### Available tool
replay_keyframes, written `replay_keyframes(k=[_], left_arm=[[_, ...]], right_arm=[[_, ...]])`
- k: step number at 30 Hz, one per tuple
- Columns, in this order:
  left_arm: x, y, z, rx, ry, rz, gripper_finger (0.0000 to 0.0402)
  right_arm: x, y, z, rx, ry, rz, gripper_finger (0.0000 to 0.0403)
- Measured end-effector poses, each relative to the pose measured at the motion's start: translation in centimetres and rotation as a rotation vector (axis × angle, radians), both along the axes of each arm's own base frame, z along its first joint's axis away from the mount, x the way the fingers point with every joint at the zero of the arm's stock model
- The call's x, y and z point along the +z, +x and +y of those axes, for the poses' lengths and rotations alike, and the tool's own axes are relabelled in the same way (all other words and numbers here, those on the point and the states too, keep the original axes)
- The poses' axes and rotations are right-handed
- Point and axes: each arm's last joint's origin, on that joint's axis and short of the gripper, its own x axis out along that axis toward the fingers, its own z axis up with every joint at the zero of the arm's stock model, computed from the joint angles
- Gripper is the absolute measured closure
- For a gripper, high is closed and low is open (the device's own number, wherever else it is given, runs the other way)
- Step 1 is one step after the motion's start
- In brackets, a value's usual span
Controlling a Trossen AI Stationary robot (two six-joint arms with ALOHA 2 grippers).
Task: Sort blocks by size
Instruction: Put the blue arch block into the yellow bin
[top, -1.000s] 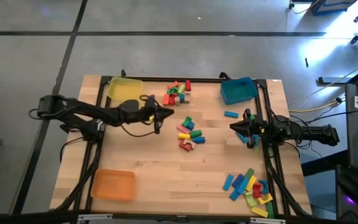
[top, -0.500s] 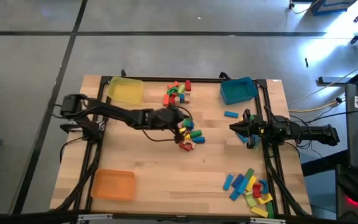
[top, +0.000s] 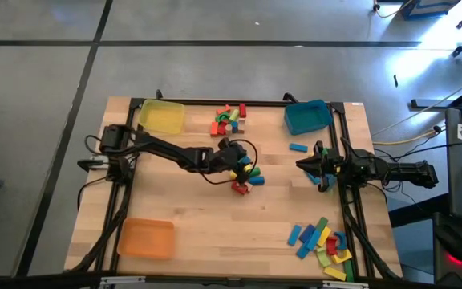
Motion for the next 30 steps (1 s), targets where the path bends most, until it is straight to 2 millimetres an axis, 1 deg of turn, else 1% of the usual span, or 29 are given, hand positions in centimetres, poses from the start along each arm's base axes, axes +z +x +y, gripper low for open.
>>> replay_keyframes(k=[4, 14, 18, 21, 25, 28, 30], left_arm=[[-1.1, 0.2, 0.1, 0.011, -0.011, 0.020, 0.0155], [-4.1, 0.7, 1.2, 0.058, -0.033, 0.064, 0.0155], [-4.1, 0.8, 1.2, 0.049, -0.030, 0.055, 0.0160], [-4.2, 0.8, 1.3, 0.038, -0.012, 0.068, 0.0182], [-4.2, 0.7, 1.6, 0.030, 0.010, 0.088, 0.0228], [-4.8, 0.7, 1.7, 0.012, 0.025, 0.117, 0.0263], [-4.7, 0.7, 1.6, -0.001, 0.039, 0.122, 0.0280]], right_arm=[[0.0, 0.0, 0.0, -0.001, -0.004, 0.000, 0.0357], [0.0, 0.0, 0.0, -0.002, -0.005, 0.002, 0.0357], [0.0, 0.0, 0.0, -0.003, -0.007, 0.002, 0.0357], [0.0, 0.0, 0.0, -0.004, -0.012, 0.003, 0.0357], [0.0, 0.0, 0.0, -0.005, -0.013, 0.003, 0.0357], [0.0, 0.0, 0.0, -0.005, -0.014, 0.002, 0.0357], [0.0, 0.0, 0.0, -0.006, -0.014, 0.001, 0.0357]])
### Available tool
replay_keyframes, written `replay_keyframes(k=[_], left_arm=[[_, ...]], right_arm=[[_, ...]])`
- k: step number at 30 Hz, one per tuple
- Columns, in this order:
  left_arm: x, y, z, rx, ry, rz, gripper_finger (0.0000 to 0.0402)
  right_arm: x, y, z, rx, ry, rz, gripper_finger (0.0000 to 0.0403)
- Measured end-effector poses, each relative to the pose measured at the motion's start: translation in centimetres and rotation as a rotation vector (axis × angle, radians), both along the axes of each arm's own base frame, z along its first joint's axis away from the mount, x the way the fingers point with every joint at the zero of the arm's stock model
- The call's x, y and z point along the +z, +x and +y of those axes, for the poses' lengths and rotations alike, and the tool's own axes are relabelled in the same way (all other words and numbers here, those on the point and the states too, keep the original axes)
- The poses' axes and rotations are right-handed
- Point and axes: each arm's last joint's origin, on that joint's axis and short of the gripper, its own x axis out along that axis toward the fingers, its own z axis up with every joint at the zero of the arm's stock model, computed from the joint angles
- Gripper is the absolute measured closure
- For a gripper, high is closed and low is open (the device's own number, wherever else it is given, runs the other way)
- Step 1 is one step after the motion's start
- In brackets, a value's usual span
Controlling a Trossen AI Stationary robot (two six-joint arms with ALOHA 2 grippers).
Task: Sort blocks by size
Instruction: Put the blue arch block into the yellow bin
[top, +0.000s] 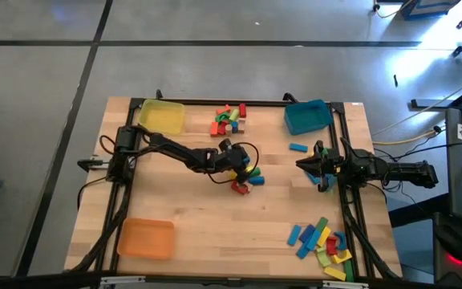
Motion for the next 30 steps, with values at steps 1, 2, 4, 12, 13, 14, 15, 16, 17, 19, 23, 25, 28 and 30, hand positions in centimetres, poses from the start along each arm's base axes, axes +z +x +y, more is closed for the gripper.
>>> replay_keyframes(k=[1, 2, 4, 12, 13, 14, 15, 16, 17, 19, 23, 25, 28, 30], left_arm=[[0.1, 0.0, 0.0, -0.004, 0.004, -0.002, 0.0282], [0.1, 0.0, 0.0, -0.010, 0.012, 0.003, 0.0282], [0.1, 0.1, 0.0, -0.026, 0.029, 0.011, 0.0282], [2.1, -0.1, -0.7, -0.081, 0.084, -0.002, 0.0278], [2.8, -0.3, -0.8, -0.093, 0.097, -0.004, 0.0277], [3.6, -0.5, -0.9, -0.099, 0.103, -0.011, 0.0277], [4.4, -0.8, -1.0, -0.110, 0.113, -0.006, 0.0278], [5.1, -1.2, -1.2, -0.115, 0.116, 0.005, 0.0278], [5.8, -1.5, -1.1, -0.119, 0.121, 0.009, 0.0279], [7.4, -2.4, -1.0, -0.120, 0.128, 0.022, 0.0279], [10.5, -4.5, -0.5, -0.073, 0.154, 0.051, 0.0275], [11.5, -5.6, -0.1, -0.041, 0.170, 0.079, 0.0275], [13.2, -7.4, 0.5, 0.022, 0.208, 0.114, 0.0277], [14.0, -8.5, 1.1, 0.067, 0.229, 0.149, 0.0277]], right_arm=[[0.0, 0.0, 0.0, 0.000, 0.000, 0.000, 0.0357], [0.0, 0.0, 0.0, 0.000, 0.000, -0.001, 0.0357], [0.0, 0.0, 0.0, -0.002, 0.000, -0.004, 0.0357], [0.1, 0.0, 0.0, -0.002, 0.005, -0.007, 0.0357], [0.1, 0.0, 0.0, -0.002, 0.005, -0.007, 0.0357], [0.1, 0.0, 0.0, -0.002, 0.005, -0.007, 0.0357], [0.1, 0.0, 0.0, -0.002, 0.005, -0.007, 0.0357], [0.1, 0.0, 0.0, -0.003, 0.005, -0.008, 0.0357], [0.1, 0.0, 0.0, -0.005, 0.005, -0.008, 0.0357], [0.1, 0.0, 0.0, -0.005, 0.005, -0.008, 0.0357], [0.1, 0.0, 0.0, -0.006, 0.006, -0.009, 0.0357], [0.1, 0.0, 0.0, -0.006, 0.006, -0.009, 0.0357], [0.1, 0.0, 0.0, -0.010, 0.005, -0.009, 0.0357], [0.1, 0.0, 0.0, -0.014, 0.004, -0.010, 0.0357]])
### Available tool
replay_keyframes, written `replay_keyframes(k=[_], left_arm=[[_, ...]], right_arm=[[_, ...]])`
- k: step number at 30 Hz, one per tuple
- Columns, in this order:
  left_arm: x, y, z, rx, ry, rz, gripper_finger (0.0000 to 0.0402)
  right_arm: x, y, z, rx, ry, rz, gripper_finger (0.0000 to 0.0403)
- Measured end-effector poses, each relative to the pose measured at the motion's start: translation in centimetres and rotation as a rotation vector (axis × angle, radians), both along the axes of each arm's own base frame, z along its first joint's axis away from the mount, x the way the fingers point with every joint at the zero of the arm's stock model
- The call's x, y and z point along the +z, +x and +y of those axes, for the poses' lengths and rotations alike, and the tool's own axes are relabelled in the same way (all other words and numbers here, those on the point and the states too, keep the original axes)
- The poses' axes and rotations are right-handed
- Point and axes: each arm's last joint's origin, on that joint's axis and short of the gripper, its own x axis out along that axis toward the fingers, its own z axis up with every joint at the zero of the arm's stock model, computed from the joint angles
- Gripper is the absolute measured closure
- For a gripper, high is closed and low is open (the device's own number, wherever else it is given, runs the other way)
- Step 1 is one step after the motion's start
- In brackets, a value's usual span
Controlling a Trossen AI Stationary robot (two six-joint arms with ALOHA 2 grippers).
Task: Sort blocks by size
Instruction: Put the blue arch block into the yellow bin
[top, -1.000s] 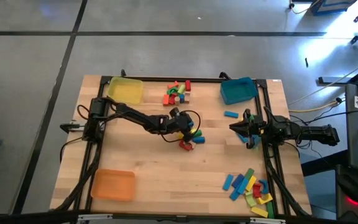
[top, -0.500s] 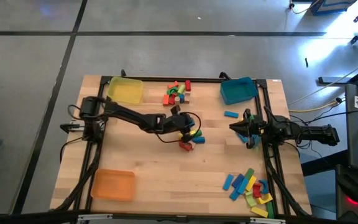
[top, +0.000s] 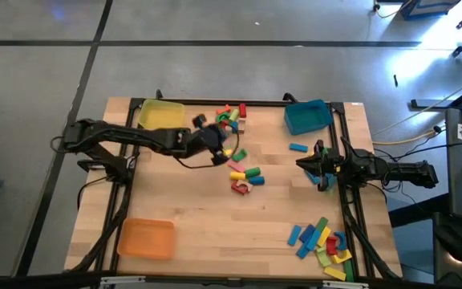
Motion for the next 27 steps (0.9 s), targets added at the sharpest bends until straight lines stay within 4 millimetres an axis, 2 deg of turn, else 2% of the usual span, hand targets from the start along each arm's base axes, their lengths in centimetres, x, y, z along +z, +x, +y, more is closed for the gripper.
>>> replay_keyframes(k=[6, 11, 20, 27], left_arm=[[1.1, -3.3, 2.5, 0.175, 0.022, 0.107, 0.0276], [0.4, -5.7, 5.8, 0.345, -0.018, 0.223, 0.0277], [-2.6, -9.9, 11.4, 0.601, -0.114, 0.322, 0.0277], [-4.3, -12.2, 13.4, 0.652, -0.252, 0.327, 0.0260]], right_arm=[[0.0, 0.0, -0.1, -0.018, -0.001, -0.002, 0.0357], [0.0, 0.0, -0.1, -0.027, -0.006, -0.002, 0.0357], [0.0, 0.0, -0.1, -0.042, -0.020, 0.000, 0.0357], [0.0, 0.0, -0.1, -0.042, -0.020, 0.001, 0.0357]])
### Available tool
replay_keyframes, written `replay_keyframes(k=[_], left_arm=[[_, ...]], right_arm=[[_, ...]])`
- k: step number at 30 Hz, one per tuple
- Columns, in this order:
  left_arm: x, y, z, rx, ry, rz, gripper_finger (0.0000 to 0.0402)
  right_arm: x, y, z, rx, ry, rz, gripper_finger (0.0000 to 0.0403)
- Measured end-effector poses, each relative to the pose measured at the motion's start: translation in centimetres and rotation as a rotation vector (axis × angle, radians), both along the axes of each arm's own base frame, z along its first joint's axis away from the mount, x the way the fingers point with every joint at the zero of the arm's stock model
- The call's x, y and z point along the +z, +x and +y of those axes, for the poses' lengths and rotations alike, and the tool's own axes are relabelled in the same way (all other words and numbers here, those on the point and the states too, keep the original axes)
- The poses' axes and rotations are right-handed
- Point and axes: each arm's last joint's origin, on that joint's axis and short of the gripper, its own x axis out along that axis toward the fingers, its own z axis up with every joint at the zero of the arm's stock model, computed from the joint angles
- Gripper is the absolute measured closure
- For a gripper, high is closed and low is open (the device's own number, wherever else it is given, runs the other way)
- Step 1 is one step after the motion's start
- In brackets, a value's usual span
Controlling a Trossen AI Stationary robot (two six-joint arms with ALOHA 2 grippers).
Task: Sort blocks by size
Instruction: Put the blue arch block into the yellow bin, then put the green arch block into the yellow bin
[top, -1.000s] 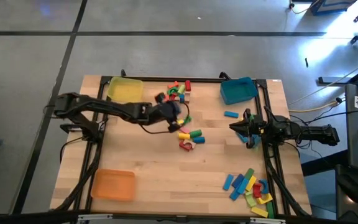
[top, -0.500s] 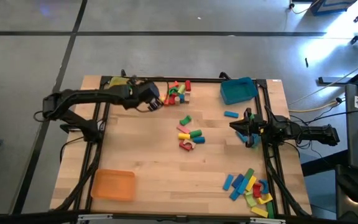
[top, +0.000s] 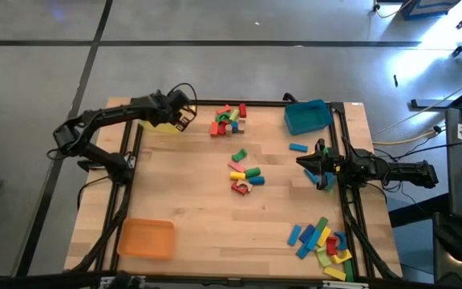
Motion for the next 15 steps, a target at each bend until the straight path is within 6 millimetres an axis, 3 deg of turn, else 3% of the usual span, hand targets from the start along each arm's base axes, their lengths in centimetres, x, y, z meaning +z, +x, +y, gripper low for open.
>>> replay_keyframes(k=[11, 15], left_arm=[[0.0, -0.4, 0.5, -0.002, -0.032, -0.017, 0.0196], [1.3, 0.8, 0.0, -0.059, -0.047, -0.101, 0.0184]], right_arm=[[0.0, 0.0, 0.0, 0.000, 0.000, 0.001, 0.0357], [0.0, 0.0, 0.0, 0.000, 0.000, 0.001, 0.0357]])
